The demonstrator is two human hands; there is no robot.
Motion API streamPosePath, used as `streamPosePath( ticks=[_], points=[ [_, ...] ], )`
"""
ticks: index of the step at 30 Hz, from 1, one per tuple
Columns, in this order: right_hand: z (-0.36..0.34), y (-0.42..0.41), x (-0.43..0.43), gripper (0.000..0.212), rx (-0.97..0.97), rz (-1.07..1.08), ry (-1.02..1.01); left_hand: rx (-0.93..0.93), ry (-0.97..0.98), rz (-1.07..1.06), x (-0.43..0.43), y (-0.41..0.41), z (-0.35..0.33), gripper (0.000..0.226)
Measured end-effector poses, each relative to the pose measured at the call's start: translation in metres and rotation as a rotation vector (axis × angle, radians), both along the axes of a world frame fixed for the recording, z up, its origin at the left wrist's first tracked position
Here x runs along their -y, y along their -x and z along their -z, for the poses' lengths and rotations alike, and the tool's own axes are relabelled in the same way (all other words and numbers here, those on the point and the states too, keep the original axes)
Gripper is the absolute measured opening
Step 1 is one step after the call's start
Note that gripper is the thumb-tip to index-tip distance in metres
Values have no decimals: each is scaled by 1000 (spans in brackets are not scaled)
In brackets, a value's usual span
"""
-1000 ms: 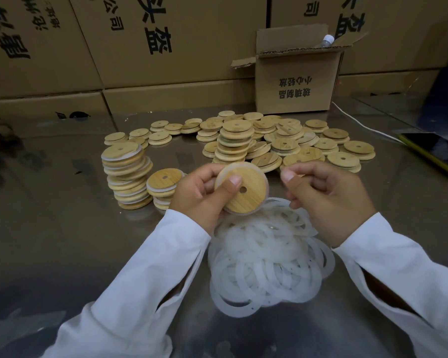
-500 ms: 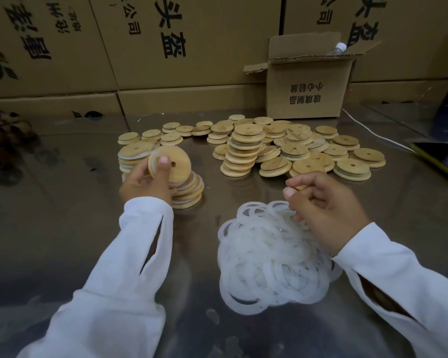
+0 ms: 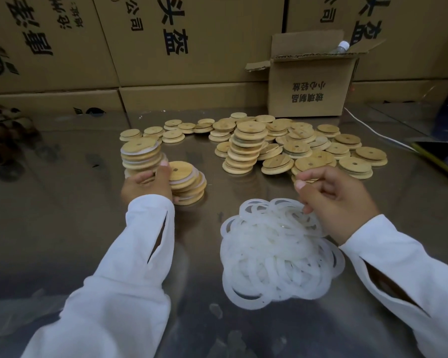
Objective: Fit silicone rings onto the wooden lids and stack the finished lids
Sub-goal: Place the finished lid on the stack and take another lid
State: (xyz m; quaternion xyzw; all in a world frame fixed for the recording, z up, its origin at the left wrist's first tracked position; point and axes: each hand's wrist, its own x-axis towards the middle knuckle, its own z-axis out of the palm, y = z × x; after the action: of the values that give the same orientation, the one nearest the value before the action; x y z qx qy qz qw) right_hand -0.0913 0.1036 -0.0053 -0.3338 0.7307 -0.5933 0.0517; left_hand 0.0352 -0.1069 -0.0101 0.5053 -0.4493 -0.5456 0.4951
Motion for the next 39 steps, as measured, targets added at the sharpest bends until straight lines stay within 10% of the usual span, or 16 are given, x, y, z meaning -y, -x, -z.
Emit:
streamPosePath(
  ticks=[9, 18, 27, 31, 39],
  points=[
    [1, 11, -1, 6, -18, 53, -40, -223, -232, 161, 1, 7, -8, 29],
    [17, 52, -6, 11, -144, 335, -219, -29, 321, -121, -24, 5, -10, 13],
    [25, 71, 16, 46, -580, 362, -409, 122, 419, 754, -71, 23, 7, 18],
    [26, 78, 23, 42, -502, 284, -682, 142, 416, 818, -74, 21, 9, 19],
    [19, 71, 19, 29, -481, 362, -506, 96, 451, 768, -71, 20, 7, 17]
  ],
)
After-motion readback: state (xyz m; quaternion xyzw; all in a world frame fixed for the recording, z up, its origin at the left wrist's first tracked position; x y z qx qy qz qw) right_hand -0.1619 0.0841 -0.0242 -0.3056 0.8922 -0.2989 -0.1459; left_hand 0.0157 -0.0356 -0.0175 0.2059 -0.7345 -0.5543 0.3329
